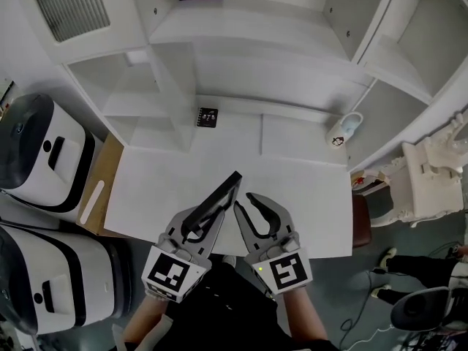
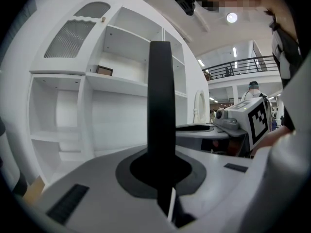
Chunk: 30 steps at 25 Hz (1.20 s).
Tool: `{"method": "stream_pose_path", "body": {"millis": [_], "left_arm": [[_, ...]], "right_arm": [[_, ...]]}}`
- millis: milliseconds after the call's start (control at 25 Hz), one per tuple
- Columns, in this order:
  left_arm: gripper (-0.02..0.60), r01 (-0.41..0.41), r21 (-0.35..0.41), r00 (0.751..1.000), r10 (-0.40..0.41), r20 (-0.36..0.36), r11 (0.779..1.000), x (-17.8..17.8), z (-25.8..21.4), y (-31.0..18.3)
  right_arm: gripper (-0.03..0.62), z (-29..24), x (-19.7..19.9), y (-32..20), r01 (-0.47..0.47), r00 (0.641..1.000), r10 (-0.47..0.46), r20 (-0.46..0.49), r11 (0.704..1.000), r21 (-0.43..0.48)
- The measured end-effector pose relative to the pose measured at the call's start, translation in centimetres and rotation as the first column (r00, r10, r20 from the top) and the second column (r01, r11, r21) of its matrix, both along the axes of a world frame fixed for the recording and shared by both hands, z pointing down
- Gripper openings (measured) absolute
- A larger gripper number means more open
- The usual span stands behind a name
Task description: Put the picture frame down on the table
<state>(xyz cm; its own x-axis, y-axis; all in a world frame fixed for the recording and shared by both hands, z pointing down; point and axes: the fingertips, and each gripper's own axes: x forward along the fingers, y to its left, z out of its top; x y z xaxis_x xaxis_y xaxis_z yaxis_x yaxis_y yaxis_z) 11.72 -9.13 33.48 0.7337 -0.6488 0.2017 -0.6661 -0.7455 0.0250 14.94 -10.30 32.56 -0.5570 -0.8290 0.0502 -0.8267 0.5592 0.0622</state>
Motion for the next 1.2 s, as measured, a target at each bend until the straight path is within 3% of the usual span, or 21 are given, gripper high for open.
{"method": "stream_pose_path", "body": {"millis": [520,800,1040,1200], "left_arm": [[0.012,-0.083,-0.046,0.997,0.082,-0.009,0.995,-1.8,1.5,-2.1],[0.012,-0.116,-0.071,0.993,0.114,-0.031,0.991,-2.1,2.4,-3.8],[0.014,-0.091,-0.098,0.996,0.089,-0.032,0.991,-2.9,2.5,-5.0],[0.014,-0.072,-0.06,0.997,0.072,-0.005,0.996,-3.4,2.9,-5.7]], "right_arm": [[0.075,0.3,-2.7,-2.4,0.126,0.992,-0.125,0.007,0.992,-0.023],[0.069,1.1,-3.2,-4.2,0.102,0.995,-0.102,0.01,0.993,-0.054],[0.067,1.7,-3.9,-5.4,0.059,0.998,-0.057,0.027,0.994,-0.088],[0.067,2.3,-4.2,-6.1,0.022,0.999,-0.018,0.028,0.99,-0.143]]}}
